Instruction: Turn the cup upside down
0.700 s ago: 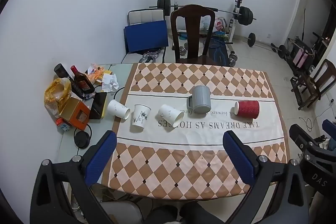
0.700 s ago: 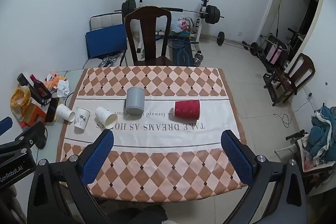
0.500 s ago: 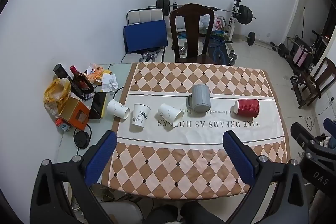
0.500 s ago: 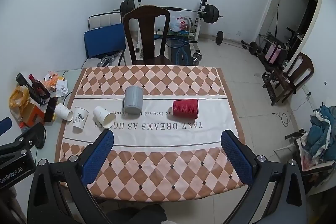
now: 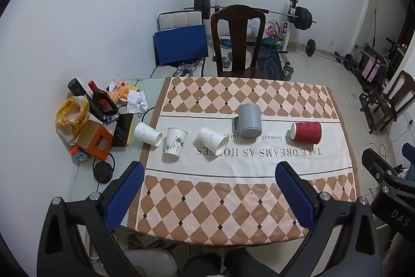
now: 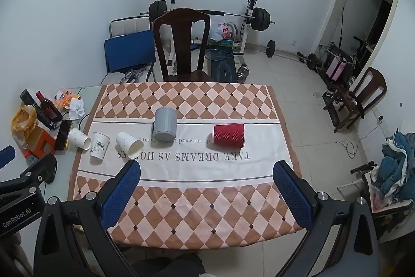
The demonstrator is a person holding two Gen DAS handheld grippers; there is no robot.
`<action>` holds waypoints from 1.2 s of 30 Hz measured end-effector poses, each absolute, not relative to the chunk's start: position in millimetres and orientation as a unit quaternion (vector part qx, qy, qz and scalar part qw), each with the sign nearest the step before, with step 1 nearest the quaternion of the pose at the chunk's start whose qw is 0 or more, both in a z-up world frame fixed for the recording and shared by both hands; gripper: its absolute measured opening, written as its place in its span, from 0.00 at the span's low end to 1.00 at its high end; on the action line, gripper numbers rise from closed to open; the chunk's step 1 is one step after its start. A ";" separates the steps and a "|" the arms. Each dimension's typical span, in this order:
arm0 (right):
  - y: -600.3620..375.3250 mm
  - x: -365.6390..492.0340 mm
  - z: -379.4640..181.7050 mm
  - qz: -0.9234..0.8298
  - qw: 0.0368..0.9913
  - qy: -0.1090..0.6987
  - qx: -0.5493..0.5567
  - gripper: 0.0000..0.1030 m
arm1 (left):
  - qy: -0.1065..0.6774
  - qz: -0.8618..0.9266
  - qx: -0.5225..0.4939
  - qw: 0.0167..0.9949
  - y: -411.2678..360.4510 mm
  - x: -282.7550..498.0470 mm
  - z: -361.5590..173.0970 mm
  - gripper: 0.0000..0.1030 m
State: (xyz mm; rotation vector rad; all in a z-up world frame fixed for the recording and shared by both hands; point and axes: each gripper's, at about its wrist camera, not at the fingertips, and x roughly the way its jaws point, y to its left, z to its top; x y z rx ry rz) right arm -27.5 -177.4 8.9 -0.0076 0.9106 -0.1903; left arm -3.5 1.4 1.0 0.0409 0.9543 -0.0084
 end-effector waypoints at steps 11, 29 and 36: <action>-171.4 -33.3 18.9 -0.095 0.895 0.435 -0.010 1.00 | 0.457 -0.005 0.020 0.889 -1.4 -2.0 -5.1 1.00; -169.2 -36.7 22.3 -0.094 0.896 0.433 -0.010 1.00 | 0.455 -0.005 0.018 0.890 1.9 -4.2 -3.0 1.00; -169.7 -37.4 23.4 -0.094 0.896 0.434 -0.010 1.00 | 0.456 -0.005 0.017 0.890 1.9 -4.4 -3.1 1.00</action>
